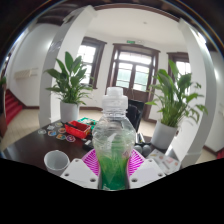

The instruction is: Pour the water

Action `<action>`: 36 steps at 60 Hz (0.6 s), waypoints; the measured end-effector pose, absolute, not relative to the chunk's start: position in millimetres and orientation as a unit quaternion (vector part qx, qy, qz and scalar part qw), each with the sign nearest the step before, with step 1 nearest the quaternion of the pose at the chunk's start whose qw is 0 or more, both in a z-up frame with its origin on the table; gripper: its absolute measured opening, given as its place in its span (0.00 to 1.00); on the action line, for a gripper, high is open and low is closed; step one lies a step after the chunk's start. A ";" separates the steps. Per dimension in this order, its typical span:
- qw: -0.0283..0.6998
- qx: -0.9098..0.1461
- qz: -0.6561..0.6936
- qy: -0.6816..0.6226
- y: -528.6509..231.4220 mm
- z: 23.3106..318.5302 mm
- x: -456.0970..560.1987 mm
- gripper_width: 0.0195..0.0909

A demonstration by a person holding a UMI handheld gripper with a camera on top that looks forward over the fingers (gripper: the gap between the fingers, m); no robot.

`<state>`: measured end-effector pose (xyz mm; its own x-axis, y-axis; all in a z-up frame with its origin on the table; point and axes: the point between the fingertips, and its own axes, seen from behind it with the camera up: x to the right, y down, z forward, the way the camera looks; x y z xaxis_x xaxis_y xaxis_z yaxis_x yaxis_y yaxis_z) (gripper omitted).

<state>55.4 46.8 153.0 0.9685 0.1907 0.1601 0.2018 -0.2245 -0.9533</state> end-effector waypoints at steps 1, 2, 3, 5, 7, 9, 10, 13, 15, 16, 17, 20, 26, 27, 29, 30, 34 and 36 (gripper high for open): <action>0.612 -0.782 0.005 -0.120 47.6 151.3 57.7 0.15; 0.614 -0.781 0.015 -0.113 48.2 150.5 59.6 0.15; 0.617 -0.779 0.026 -0.107 48.7 149.8 61.0 0.15; 0.621 -0.777 0.042 -0.094 46.2 146.4 55.4 0.15; 0.626 -0.773 0.061 -0.082 47.9 141.8 57.1 0.15; 0.630 -0.770 0.077 -0.071 49.1 139.3 58.9 0.15; 0.631 -0.769 0.083 -0.066 49.8 137.1 60.0 0.15; 0.630 -0.770 0.086 -0.053 51.5 125.9 65.6 0.15; 0.632 -0.770 0.074 -0.048 51.3 118.0 65.8 0.15; 0.633 -0.769 0.069 -0.045 54.0 113.2 67.3 0.15; 0.633 -0.770 0.065 -0.045 54.8 108.1 69.6 0.15; 0.643 -0.761 0.070 -0.045 54.5 104.2 70.3 0.15; 0.647 -0.758 0.061 -0.052 49.3 101.0 70.4 0.15; 0.649 -0.757 0.057 -0.055 48.9 100.8 70.1 0.15; 0.651 -0.755 0.048 -0.063 47.4 99.8 68.6 0.15; 0.652 -0.754 0.041 -0.067 44.8 101.7 65.1 0.15; 0.656 -0.751 0.031 -0.063 44.9 101.7 68.9 0.18; 0.657 -0.752 0.033 -0.053 45.3 102.1 70.6 0.23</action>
